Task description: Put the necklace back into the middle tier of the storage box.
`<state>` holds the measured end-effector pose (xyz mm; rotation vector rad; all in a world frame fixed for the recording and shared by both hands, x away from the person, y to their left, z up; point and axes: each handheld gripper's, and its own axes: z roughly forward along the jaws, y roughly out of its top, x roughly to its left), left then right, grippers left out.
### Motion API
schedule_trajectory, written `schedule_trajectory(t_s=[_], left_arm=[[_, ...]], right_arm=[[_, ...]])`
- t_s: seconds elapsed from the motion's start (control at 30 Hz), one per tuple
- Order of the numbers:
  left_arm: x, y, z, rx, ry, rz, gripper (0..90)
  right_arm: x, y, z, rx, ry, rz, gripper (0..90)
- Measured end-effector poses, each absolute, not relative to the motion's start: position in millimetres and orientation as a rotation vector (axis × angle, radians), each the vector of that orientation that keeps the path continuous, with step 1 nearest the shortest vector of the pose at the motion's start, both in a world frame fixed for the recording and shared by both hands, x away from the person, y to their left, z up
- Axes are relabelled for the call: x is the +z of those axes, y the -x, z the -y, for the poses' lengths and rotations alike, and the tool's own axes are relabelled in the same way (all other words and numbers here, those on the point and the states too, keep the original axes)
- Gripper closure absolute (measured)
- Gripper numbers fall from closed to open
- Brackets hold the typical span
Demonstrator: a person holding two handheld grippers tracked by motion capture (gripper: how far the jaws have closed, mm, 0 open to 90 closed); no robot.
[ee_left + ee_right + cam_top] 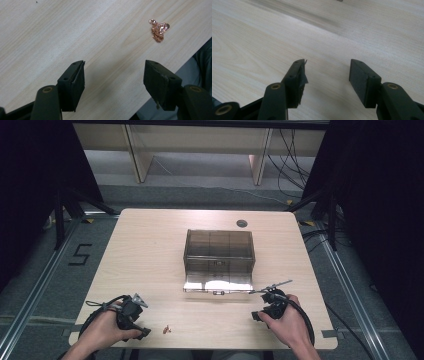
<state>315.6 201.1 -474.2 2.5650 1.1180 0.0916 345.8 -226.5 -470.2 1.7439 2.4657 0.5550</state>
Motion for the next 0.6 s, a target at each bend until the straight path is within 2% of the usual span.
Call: schedule_trajectory(t_s=[0.33,0.6], left_arm=[[-470,-315,-198,0.094,-2.569,-1.123,33.9],[-462,-321,-179,0.069,-2.621,-1.081,41.1]], right_arm=[[-470,-344,225,0.549,-1.733,-2.464,47.4],[-470,-345,223,0.56,-1.743,-2.466,47.4]])
